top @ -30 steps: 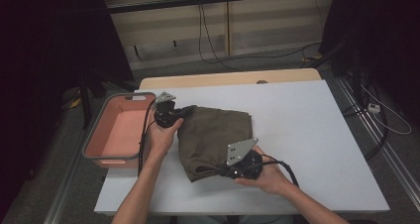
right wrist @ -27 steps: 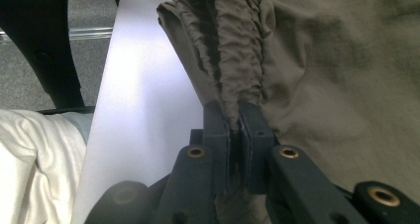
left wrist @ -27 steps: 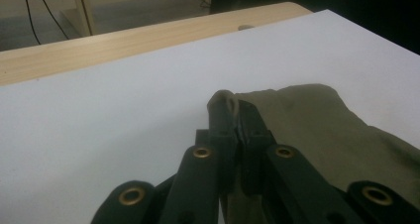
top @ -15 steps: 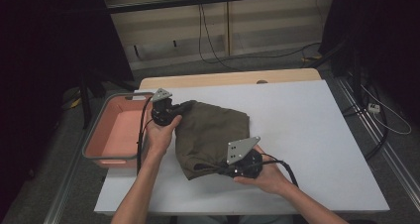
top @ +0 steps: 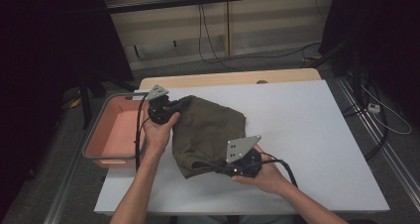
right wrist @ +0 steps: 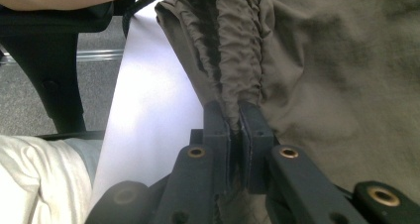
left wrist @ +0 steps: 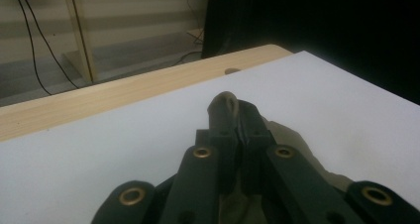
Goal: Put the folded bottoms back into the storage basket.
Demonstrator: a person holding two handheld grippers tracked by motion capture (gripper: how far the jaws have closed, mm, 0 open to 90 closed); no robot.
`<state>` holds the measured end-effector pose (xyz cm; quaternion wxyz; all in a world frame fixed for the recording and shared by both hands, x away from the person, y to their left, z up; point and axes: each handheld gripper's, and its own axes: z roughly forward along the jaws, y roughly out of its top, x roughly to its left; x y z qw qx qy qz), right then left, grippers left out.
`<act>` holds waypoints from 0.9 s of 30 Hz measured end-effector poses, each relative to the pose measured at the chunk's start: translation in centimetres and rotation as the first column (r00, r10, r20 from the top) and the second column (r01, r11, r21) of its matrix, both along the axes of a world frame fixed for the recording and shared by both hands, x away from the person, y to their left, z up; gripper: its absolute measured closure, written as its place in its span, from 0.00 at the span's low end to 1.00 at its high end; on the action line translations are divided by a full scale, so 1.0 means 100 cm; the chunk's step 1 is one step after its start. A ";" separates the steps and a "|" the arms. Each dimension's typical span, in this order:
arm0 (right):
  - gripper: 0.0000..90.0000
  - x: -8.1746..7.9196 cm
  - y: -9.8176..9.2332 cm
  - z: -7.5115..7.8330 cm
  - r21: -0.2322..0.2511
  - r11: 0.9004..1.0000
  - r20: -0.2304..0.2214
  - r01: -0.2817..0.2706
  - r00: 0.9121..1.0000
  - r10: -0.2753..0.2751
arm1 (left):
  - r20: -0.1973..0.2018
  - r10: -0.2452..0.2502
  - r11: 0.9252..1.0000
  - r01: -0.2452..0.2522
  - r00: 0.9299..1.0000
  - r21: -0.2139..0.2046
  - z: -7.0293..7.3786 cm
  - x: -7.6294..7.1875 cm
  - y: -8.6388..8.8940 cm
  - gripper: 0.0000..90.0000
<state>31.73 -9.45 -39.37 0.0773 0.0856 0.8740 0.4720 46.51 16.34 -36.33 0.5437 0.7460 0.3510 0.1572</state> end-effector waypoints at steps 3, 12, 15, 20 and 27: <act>0.94 0.000 0.000 0.002 0.011 1.000 0.004 0.000 1.000 0.000 | 0.007 0.003 1.000 -0.003 1.000 -0.011 0.003 -0.001 0.002 0.97; 0.94 -0.002 0.001 0.009 0.038 0.999 0.018 0.002 1.000 -0.002 | 0.034 0.007 0.999 -0.006 0.999 -0.040 0.013 -0.004 0.009 0.97; 0.94 -0.002 0.001 0.010 0.042 0.999 0.022 0.001 1.000 -0.002 | 0.042 0.007 0.999 -0.005 0.999 -0.049 0.017 -0.006 0.010 0.97; 0.94 -0.001 0.003 0.016 0.051 0.999 0.033 -0.005 0.999 0.003 | 0.055 0.012 0.998 -0.008 0.998 -0.070 0.024 -0.007 0.014 0.97; 0.94 0.003 0.008 0.024 0.065 0.998 0.049 -0.013 0.999 0.009 | 0.080 0.025 0.996 -0.018 0.997 -0.089 0.036 -0.008 0.023 0.97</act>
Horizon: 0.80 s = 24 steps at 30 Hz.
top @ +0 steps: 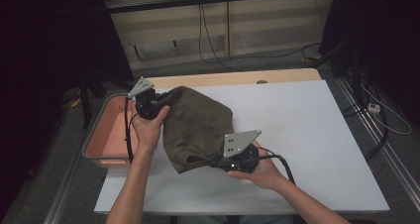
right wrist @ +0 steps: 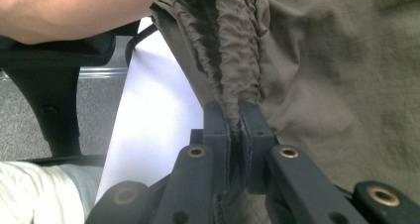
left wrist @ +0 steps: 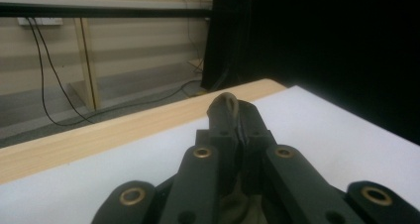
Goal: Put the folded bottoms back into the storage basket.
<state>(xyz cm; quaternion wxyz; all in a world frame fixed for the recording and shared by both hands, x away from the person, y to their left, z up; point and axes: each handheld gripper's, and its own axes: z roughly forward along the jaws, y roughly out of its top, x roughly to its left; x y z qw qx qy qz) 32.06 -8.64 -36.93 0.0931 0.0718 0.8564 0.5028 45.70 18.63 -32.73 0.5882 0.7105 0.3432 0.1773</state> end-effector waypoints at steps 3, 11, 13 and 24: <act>0.94 0.003 0.004 0.004 0.012 1.000 0.008 -0.007 1.000 0.007 | 0.008 0.011 1.000 -0.011 1.000 -0.015 0.006 0.000 0.006 0.97; 0.94 0.011 0.020 0.011 0.038 0.999 0.018 -0.024 1.000 0.023 | 0.034 0.040 0.999 -0.041 0.999 0.010 0.024 0.002 0.020 0.97; 0.94 0.013 0.024 0.013 0.050 0.998 0.017 -0.026 1.000 0.025 | 0.035 0.049 0.999 -0.049 0.998 0.010 0.027 0.002 0.023 0.97; 0.94 0.022 0.044 0.020 0.080 0.996 0.018 -0.044 0.999 0.043 | 0.054 0.083 0.997 -0.083 0.995 0.000 0.041 0.003 0.042 0.97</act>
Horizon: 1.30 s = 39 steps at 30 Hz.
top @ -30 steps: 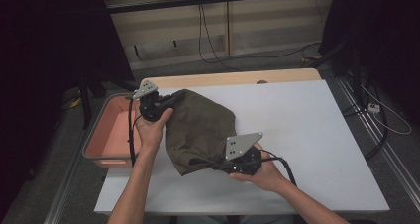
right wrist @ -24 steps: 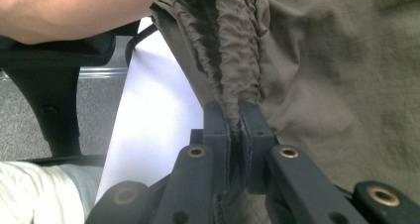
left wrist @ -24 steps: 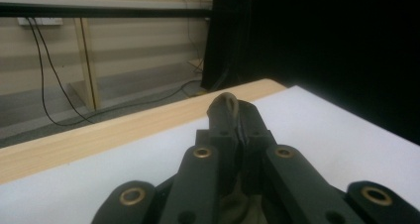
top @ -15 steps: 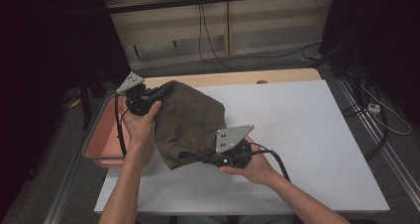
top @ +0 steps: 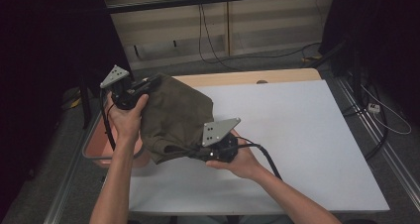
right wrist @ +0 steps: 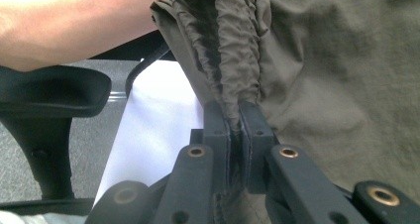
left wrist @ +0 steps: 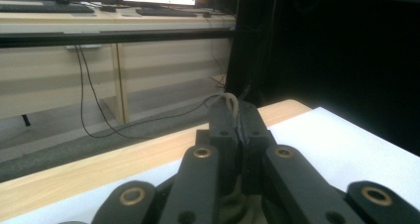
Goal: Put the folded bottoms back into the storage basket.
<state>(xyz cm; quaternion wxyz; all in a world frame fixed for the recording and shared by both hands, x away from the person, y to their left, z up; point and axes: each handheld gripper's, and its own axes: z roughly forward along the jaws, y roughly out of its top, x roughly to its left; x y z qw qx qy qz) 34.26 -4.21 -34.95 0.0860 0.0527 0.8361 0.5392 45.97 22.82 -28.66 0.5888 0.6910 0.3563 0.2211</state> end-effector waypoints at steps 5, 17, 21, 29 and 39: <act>0.94 0.004 0.009 0.002 0.006 1.000 -0.003 -0.009 1.000 0.009 | 0.006 0.016 1.000 -0.016 1.000 -0.001 0.006 0.000 0.008 0.97; 0.94 0.010 0.030 0.016 0.018 0.999 0.009 -0.032 0.999 0.032 | 0.020 0.061 0.998 -0.061 0.998 -0.007 0.020 0.000 0.032 0.97; 0.94 0.013 0.038 0.020 0.023 0.999 0.011 -0.040 0.999 0.040 | 0.023 0.081 0.997 -0.080 0.996 -0.011 0.025 0.000 0.041 0.97; 0.94 0.018 0.052 0.026 0.028 0.998 0.006 -0.058 0.998 0.057 | 0.026 0.103 0.994 -0.102 0.994 -0.024 0.031 0.000 0.055 0.97; 0.94 0.025 0.068 0.036 0.028 0.997 0.000 -0.070 0.998 0.070 | 0.031 0.138 0.990 -0.136 0.990 -0.035 0.042 0.001 0.074 0.97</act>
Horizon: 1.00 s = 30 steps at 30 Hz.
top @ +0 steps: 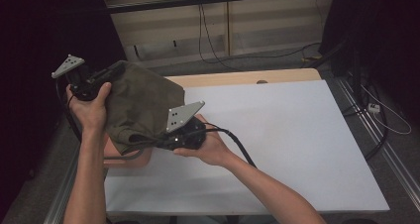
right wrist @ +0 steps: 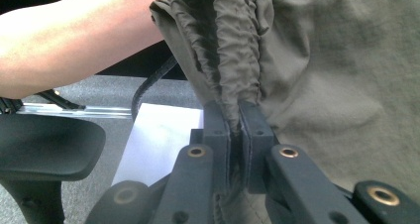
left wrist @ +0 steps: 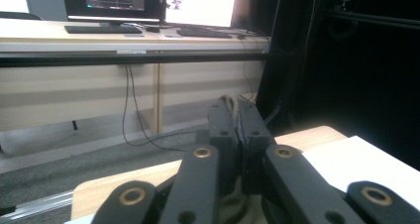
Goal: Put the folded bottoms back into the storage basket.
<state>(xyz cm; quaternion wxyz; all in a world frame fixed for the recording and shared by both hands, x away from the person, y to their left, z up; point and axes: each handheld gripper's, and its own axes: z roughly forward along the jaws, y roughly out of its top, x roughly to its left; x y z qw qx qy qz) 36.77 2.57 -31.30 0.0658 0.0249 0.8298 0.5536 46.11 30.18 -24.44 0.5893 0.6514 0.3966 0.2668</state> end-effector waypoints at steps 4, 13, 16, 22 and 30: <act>0.94 0.003 0.008 0.003 -0.004 1.000 0.001 -0.006 1.000 0.006 | -0.005 0.014 1.000 -0.014 1.000 0.003 0.003 0.002 0.007 0.97; 0.94 0.011 0.022 0.012 0.008 1.000 -0.007 -0.014 1.000 0.014 | -0.004 0.042 0.999 -0.042 0.999 -0.004 0.011 0.006 0.023 0.97; 0.94 0.013 0.027 0.012 0.012 1.000 -0.014 -0.011 1.000 0.011 | -0.006 0.052 0.999 -0.052 0.999 -0.008 0.012 0.007 0.028 0.97; 0.94 0.015 0.039 0.015 0.010 1.000 -0.016 -0.020 1.000 0.020 | -0.002 0.056 0.998 -0.056 0.998 -0.019 0.017 0.007 0.037 0.97; 0.94 0.020 0.051 0.018 0.003 1.000 -0.018 -0.029 0.999 0.029 | -0.007 0.080 0.996 -0.080 0.997 -0.037 0.017 0.004 0.054 0.97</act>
